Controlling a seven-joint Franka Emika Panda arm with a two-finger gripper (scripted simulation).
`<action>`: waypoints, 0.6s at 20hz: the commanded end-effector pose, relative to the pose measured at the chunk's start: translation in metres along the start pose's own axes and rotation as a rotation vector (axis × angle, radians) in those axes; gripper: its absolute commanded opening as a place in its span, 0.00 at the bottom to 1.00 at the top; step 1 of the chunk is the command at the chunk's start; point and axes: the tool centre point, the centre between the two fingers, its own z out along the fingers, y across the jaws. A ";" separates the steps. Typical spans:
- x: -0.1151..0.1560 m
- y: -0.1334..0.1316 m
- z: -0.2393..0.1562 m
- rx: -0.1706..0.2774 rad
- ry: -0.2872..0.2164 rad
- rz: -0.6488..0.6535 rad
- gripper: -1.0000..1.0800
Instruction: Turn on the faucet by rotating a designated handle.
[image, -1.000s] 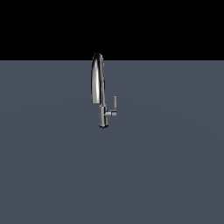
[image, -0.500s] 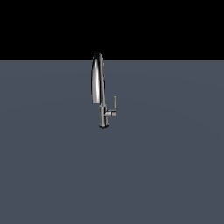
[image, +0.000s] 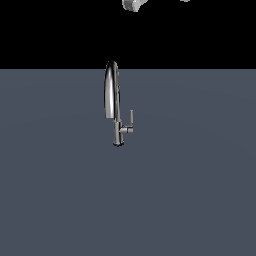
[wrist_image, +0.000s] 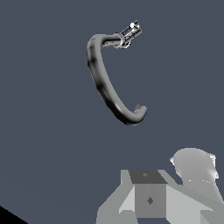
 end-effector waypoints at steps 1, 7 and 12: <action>0.017 -0.002 0.003 0.040 -0.039 0.038 0.00; 0.057 -0.006 0.014 0.137 -0.135 0.132 0.00; 0.092 -0.006 0.026 0.222 -0.219 0.214 0.00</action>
